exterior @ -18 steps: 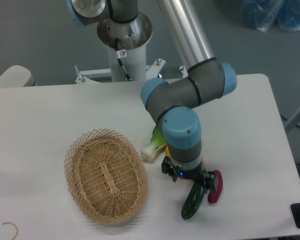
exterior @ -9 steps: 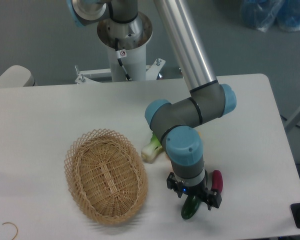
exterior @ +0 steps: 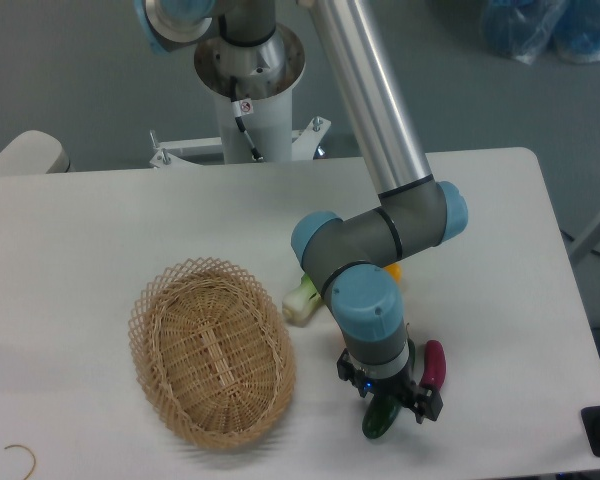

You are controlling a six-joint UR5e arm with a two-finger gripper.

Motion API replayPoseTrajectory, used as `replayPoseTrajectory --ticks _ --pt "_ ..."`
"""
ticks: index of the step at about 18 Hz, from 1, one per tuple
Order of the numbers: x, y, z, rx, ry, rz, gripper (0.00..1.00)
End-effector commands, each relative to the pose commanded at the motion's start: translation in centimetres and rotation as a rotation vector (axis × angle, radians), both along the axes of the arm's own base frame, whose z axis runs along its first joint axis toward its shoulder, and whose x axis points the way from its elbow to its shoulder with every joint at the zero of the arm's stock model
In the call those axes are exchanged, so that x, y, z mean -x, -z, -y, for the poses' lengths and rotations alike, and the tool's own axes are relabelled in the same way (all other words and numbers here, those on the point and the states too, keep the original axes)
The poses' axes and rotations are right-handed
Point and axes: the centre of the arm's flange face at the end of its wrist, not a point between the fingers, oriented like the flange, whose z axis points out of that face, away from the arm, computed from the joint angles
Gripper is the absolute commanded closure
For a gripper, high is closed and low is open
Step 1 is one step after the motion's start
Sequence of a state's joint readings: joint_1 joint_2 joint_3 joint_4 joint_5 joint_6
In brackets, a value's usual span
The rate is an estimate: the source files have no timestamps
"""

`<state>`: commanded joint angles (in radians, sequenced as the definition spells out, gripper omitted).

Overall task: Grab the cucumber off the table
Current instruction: 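Close the gripper fingers around the green cucumber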

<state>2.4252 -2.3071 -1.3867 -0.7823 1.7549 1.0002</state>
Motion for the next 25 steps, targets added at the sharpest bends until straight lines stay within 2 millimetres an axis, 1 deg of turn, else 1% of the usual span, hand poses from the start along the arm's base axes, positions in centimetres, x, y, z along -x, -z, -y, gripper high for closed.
replayPoseTrajectory --ticks 6,13,16,17,25 --pt "-0.6 1.0 0.3 0.012 -0.011 0.014 0.0" --pt "-0.7 1.2 0.1 0.016 -0.005 0.016 0.0" --pt "-0.8 1.2 0.1 0.018 -0.001 0.016 0.31" --pt "-0.7 1.1 0.1 0.017 -0.001 0.014 0.36" --pt "-0.6 1.2 0.2 0.024 0.002 0.01 0.36"
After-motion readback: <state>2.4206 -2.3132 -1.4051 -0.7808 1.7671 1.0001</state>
